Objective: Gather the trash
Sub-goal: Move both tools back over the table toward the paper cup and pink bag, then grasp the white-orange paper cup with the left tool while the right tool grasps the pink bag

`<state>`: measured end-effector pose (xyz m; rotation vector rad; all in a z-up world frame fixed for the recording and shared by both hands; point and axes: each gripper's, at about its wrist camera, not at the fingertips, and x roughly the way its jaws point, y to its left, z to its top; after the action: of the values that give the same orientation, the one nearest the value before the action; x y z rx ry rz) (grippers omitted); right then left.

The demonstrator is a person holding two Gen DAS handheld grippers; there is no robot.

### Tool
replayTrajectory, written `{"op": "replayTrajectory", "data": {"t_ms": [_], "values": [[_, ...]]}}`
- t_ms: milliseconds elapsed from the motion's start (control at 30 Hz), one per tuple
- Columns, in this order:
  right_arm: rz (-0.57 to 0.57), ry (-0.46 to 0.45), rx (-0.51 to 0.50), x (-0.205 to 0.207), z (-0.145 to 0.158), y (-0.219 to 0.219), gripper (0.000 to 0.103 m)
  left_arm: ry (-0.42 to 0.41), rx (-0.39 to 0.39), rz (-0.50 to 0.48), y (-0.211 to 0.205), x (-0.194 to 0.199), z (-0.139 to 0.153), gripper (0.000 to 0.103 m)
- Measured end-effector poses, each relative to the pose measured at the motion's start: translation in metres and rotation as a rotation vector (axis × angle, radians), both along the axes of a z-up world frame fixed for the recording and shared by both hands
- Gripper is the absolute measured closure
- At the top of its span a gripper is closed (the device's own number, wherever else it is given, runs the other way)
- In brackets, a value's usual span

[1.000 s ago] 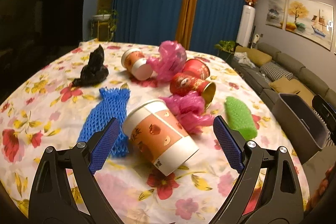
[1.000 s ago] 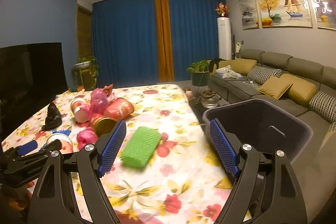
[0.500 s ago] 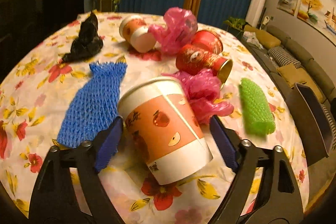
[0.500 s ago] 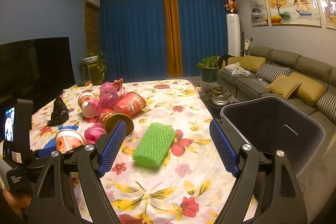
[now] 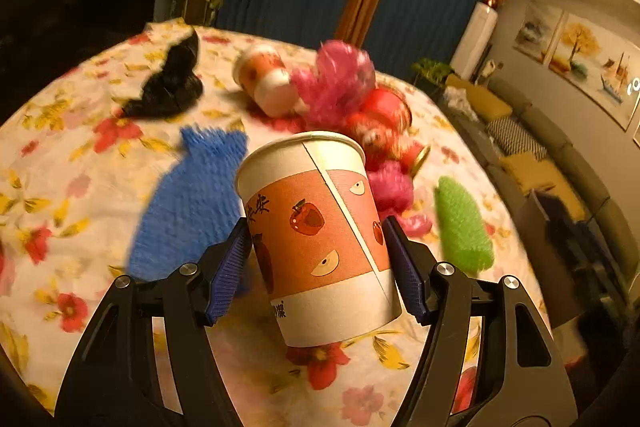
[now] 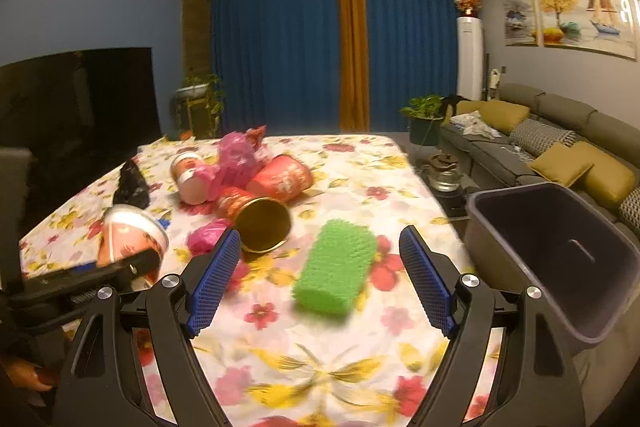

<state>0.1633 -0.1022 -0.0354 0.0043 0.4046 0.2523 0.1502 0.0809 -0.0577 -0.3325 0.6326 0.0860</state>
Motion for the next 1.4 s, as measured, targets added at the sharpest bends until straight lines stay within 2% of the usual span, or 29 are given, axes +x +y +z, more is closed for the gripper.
{"op": "replayTrajectory", "data": {"t_ms": [267, 500, 667, 733, 800, 867, 933, 1067, 1167, 1400], "values": [[0.096, 0.072, -0.038, 0.020, -0.007, 0.055, 0.024, -0.100, 0.107, 0.102, 0.026, -0.027, 0.029, 0.037], [0.118, 0.126, -0.086, 0.043, -0.018, 0.089, 0.029, -0.123, 0.084, 0.134, 0.051, -0.038, 0.035, 0.037], [0.121, 0.192, -0.126, 0.062, -0.031, 0.106, 0.040, -0.122, 0.076, 0.131, 0.062, -0.036, 0.032, 0.037], [0.124, 0.207, -0.120, 0.067, -0.033, 0.107, 0.041, -0.117, 0.069, 0.124, 0.064, -0.035, 0.030, 0.037], [0.132, 0.235, -0.127, 0.072, -0.036, 0.110, 0.047, -0.116, 0.065, 0.115, 0.064, -0.035, 0.030, 0.037], [0.142, 0.266, -0.132, 0.076, -0.040, 0.112, 0.057, -0.117, 0.066, 0.105, 0.062, -0.033, 0.030, 0.037], [0.155, 0.289, -0.129, 0.079, -0.042, 0.112, 0.061, -0.118, 0.065, 0.100, 0.061, -0.033, 0.030, 0.037], [0.176, 0.283, -0.125, 0.077, -0.041, 0.112, 0.070, -0.116, 0.063, 0.097, 0.061, -0.033, 0.029, 0.037], [0.198, 0.250, -0.124, 0.067, -0.037, 0.111, 0.071, -0.119, 0.069, 0.092, 0.059, -0.035, 0.031, 0.037], [0.237, 0.184, -0.008, 0.036, -0.011, 0.079, 0.071, -0.139, 0.086, 0.069, 0.047, -0.039, 0.036, 0.037]]}}
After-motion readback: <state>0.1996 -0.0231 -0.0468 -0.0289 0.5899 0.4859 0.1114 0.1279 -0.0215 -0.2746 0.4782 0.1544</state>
